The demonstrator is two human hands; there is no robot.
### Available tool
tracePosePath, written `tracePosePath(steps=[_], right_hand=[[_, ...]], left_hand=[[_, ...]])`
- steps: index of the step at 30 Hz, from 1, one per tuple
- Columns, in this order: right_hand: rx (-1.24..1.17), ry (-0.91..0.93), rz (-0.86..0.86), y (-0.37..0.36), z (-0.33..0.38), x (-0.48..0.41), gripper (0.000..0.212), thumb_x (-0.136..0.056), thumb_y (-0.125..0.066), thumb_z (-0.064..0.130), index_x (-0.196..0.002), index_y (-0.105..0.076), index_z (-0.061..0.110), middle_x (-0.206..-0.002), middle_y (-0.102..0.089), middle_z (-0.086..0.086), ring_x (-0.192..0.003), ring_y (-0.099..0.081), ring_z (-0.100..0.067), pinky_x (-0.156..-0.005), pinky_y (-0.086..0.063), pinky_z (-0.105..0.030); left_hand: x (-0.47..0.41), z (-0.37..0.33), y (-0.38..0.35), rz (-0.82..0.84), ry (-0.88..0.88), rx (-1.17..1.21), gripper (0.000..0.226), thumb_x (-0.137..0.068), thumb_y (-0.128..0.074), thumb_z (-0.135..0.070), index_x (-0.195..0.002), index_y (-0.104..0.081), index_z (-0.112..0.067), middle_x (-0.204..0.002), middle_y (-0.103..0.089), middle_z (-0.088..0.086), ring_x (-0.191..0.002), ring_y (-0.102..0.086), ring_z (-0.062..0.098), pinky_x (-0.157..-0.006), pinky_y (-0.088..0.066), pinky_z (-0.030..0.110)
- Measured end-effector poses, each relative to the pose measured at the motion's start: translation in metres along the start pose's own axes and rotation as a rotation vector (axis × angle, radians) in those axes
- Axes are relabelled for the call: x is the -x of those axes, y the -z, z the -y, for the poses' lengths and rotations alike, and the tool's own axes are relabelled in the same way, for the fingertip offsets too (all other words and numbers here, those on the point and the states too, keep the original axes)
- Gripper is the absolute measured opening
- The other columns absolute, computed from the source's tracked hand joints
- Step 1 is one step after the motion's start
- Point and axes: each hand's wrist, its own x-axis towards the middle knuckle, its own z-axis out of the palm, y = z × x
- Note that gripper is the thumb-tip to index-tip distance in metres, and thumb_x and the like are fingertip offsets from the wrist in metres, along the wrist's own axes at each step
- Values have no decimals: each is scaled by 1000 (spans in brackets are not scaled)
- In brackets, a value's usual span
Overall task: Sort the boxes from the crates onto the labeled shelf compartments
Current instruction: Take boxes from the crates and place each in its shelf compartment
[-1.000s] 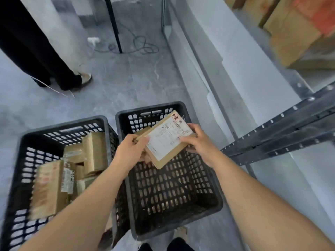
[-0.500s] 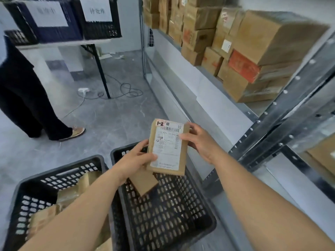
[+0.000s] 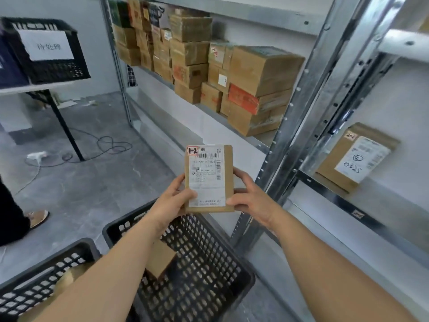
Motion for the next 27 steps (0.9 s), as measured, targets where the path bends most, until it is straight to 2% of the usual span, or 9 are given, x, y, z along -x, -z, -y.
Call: tracePosePath(steps=[2, 6, 10, 14, 17, 22, 25, 27], right_hand=[[8, 29, -72, 6, 3, 13, 77, -79, -67, -3, -133, -35, 42, -108, -69, -10, -102, -66, -21, -81, -56, -28], [27, 72, -207, 20, 8, 37, 82, -63, -70, 9, -128, -38, 47, -99, -73, -4, -99, -68, -19, -86, -56, -35], [79, 95, -287, 40, 18, 67, 86, -63, -69, 13, -134, -34, 47, -105, -71, -3, -101, -66, -15, -87, -54, -35], [129, 128, -371, 67, 29, 103, 90, -63, -73, 17, -137, -31, 49, -109, -70, 2, -107, -63, -14, -95, -50, -42], [133, 174, -445, 90, 37, 139, 86, -72, -72, 5, -136, -32, 47, -109, -70, 4, -105, -65, -13, -90, -53, -36], [145, 236, -585, 127, 47, 214, 84, -75, -70, -3, -134, -34, 45, -109, -71, 1, -98, -68, -10, -75, -56, -23], [186, 255, -685, 145, 50, 260, 84, -78, -69, -2, -138, -33, 45, -110, -70, 4, -98, -68, -9, -79, -58, -26], [198, 271, -720, 155, 51, 289, 84, -78, -70, -1, -136, -33, 46, -110, -69, 3, -99, -67, -9, -76, -55, -20]], left_hand=[[-2, -6, -8, 59, -24, -38, 60, -93, -54, -17, -145, -30, -35, -110, -71, -7, -101, -68, 17, -95, -51, 41], [-4, -18, -27, 142, -77, -110, 59, -92, -58, -21, -144, -34, -34, -112, -70, -8, -104, -66, 16, -101, -46, 44], [-4, -31, -46, 168, -112, -202, 74, -78, -62, -53, -144, -33, -38, -125, -61, -7, -120, -53, 14, -107, -39, 44], [-5, -45, -73, 105, -203, -263, 46, -94, -52, -41, -138, -40, -37, -130, -54, 1, -122, -49, 17, -107, -40, 42], [-3, -58, -104, 104, -296, -443, 53, -92, -55, -43, -140, -38, -33, -131, -54, 0, -119, -52, 20, -103, -42, 40], [22, -85, -175, 146, -456, -756, 64, -84, -65, -47, -140, -38, -31, -131, -55, -2, -112, -54, 15, -94, -47, 37], [42, -97, -217, 191, -606, -853, 67, -82, -66, -48, -140, -39, -30, -133, -56, -3, -116, -54, 13, -95, -47, 35], [56, -103, -242, 211, -705, -893, 67, -82, -66, -48, -140, -39, -31, -132, -56, -5, -116, -53, 11, -95, -47, 34]])
